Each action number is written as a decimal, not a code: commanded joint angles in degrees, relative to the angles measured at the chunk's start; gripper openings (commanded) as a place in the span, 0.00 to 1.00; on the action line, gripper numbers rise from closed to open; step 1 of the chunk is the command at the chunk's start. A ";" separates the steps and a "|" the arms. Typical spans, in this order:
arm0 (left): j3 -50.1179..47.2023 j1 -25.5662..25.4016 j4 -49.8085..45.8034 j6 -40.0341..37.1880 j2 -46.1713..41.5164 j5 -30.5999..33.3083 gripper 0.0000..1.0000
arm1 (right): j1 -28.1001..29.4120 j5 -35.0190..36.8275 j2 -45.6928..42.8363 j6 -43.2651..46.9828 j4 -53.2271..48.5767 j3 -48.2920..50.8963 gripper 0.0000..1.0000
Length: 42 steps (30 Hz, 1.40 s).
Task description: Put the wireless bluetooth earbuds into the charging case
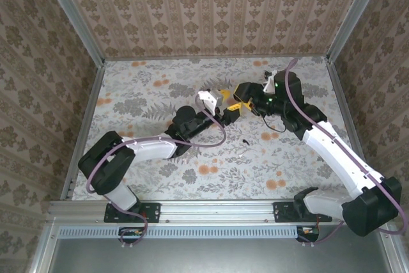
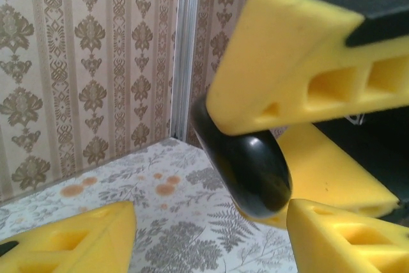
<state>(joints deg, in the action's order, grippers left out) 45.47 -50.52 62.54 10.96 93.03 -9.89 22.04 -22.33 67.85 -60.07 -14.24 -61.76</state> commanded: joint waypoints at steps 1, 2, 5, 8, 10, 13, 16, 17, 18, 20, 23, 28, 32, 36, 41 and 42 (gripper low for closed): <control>2.15 0.69 5.18 3.29 1.47 -2.31 0.64 | 0.31 0.61 -0.97 -1.00 1.42 0.74 0.57; 2.48 0.77 5.38 3.74 1.84 -2.64 0.64 | 0.29 0.78 -0.88 -0.92 1.52 0.85 0.57; 3.21 0.86 5.49 4.71 2.47 -3.54 0.63 | 0.28 0.84 -0.55 -1.13 2.30 1.28 0.56; 3.97 1.21 5.79 6.01 3.09 -4.45 0.59 | 0.39 0.47 -0.23 -1.36 3.10 1.22 0.55; 4.40 1.62 6.16 6.94 3.37 -5.12 0.56 | 0.32 0.48 -0.18 -1.36 3.08 1.07 0.54; 4.95 2.24 6.35 8.14 3.67 -5.90 0.49 | 0.37 0.46 -0.22 -1.24 3.08 0.94 0.54; 5.47 2.82 6.21 9.61 3.95 -7.20 0.41 | 0.35 0.53 -0.13 -0.99 3.17 0.87 0.54; 5.72 3.07 6.02 10.33 4.04 -7.77 0.37 | 0.37 0.44 -0.09 -0.84 3.27 0.85 0.54; 5.82 3.31 6.00 11.07 4.08 -8.28 0.33 | 0.39 0.41 0.03 -0.68 3.25 0.83 0.54; 5.77 3.91 6.01 12.29 4.09 -9.48 0.25 | 0.45 0.10 0.34 -0.03 3.09 0.57 0.54; 4.96 5.24 5.67 13.65 3.17 -11.49 0.16 | 0.36 -2.04 0.91 3.06 1.89 -1.05 0.61; 1.69 9.86 1.42 16.11 -1.49 -17.61 0.09 | -1.59 -8.11 1.74 21.48 -10.65 -10.90 0.80; 1.45 15.43 -8.07 18.13 -7.16 -29.13 0.08 | -5.83 -17.68 1.75 32.46 -14.50 -14.81 0.80; 3.09 20.43 -22.12 17.87 -14.33 -39.47 0.07 | -6.93 -23.39 2.29 43.78 -19.24 -18.41 0.77; 7.23 23.66 -46.81 8.75 -23.70 -45.55 0.06 | -5.82 -24.70 4.91 53.12 -24.98 -22.79 0.76; 8.28 24.04 -51.29 6.90 -25.20 -46.31 0.05 | -5.31 -24.58 5.38 54.25 -25.38 -23.30 0.76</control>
<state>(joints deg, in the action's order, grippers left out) 50.19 -27.42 28.88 24.12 71.81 -48.60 15.81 -43.40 71.68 -15.38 -34.09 -82.39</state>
